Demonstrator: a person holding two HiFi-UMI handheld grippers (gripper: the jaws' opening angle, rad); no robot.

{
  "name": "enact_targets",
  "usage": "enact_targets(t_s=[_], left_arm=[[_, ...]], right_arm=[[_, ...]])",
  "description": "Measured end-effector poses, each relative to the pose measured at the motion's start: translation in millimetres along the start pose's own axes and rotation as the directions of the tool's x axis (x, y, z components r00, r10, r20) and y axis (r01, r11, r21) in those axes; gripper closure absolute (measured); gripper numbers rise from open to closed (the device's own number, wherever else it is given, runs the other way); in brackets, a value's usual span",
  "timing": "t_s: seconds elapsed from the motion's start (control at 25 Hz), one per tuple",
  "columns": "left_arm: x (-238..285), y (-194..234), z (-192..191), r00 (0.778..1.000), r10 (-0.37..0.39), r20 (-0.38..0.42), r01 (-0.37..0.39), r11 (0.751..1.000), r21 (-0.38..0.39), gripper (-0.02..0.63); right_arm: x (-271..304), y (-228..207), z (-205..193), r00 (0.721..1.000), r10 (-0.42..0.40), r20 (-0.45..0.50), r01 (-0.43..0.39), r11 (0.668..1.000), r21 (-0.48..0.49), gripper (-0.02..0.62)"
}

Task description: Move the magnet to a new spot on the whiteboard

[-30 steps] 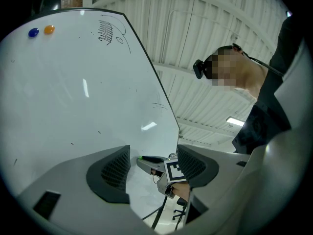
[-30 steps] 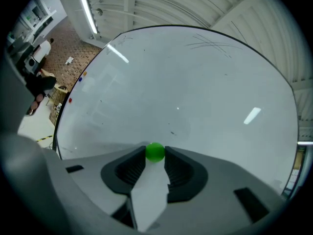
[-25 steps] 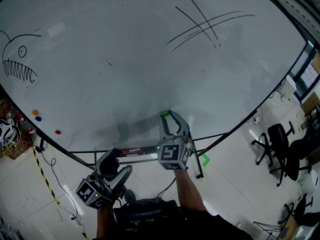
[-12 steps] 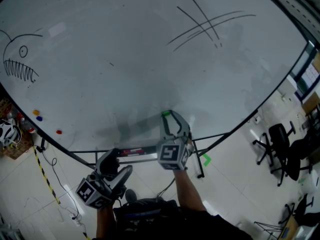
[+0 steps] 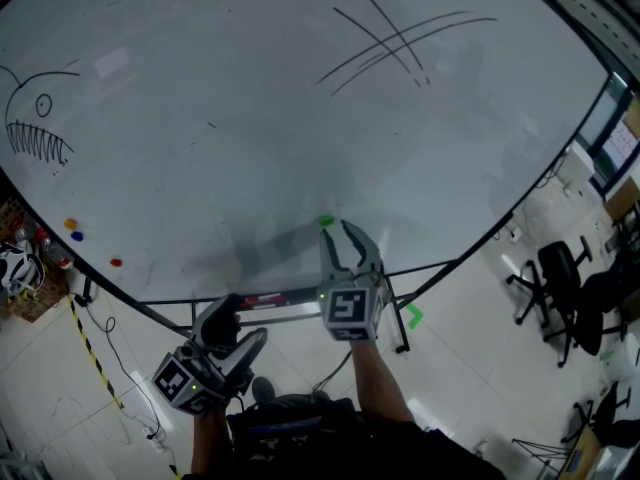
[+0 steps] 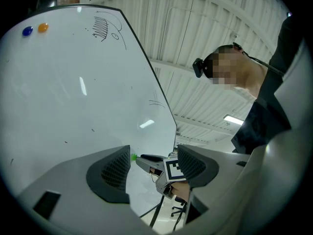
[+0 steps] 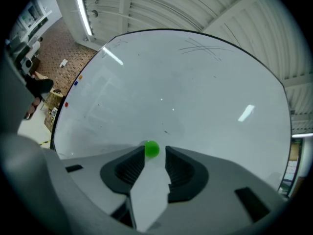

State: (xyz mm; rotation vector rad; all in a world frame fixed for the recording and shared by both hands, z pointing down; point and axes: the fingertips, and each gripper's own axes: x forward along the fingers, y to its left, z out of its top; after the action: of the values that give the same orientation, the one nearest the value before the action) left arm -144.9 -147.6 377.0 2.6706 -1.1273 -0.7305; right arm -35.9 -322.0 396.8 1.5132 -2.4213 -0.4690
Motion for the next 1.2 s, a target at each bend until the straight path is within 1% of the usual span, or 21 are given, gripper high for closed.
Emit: enact_targets(t_s=[0.16, 0.24, 0.28, 0.44, 0.6, 0.68, 0.8, 1.2], left_arm=[[3, -8, -2, 1.0, -0.007, -0.006, 0.007, 1.0, 0.003, 0.311], [4, -11, -3, 1.0, -0.008, -0.008, 0.008, 1.0, 0.005, 0.311], [4, -13, -3, 1.0, -0.007, -0.009, 0.007, 1.0, 0.005, 0.311], [5, -19, -8, 1.0, 0.002, -0.015, -0.002, 1.0, 0.006, 0.311], [8, -29, -16, 1.0, 0.006, -0.028, -0.006, 1.0, 0.007, 0.311], [10, -36, -19, 1.0, 0.008, -0.029, -0.007, 1.0, 0.008, 0.311], [15, -47, -22, 0.999, 0.012, -0.031, -0.012, 1.0, 0.014, 0.311], [19, -90, -46, 0.997, 0.055, -0.061, -0.054, 0.998, 0.022, 0.311]], right_arm=[[-14, -2, 8, 0.997, 0.071, 0.042, -0.075, 0.992, 0.103, 0.434], [-23, -4, 14, 0.988, 0.123, 0.088, -0.136, 0.978, 0.161, 0.434], [-28, -5, 16, 0.981, 0.154, 0.116, -0.174, 0.965, 0.197, 0.434], [-48, -5, 19, 0.941, 0.27, 0.203, -0.326, 0.884, 0.336, 0.434], [-68, -12, 20, 0.906, 0.329, 0.266, -0.417, 0.804, 0.425, 0.436], [-77, -15, 20, 0.888, 0.349, 0.299, -0.454, 0.77, 0.449, 0.439], [-92, -19, 21, 0.865, 0.375, 0.333, -0.497, 0.734, 0.463, 0.446], [-145, -26, 13, 0.795, 0.451, 0.406, -0.604, 0.649, 0.462, 0.446]])
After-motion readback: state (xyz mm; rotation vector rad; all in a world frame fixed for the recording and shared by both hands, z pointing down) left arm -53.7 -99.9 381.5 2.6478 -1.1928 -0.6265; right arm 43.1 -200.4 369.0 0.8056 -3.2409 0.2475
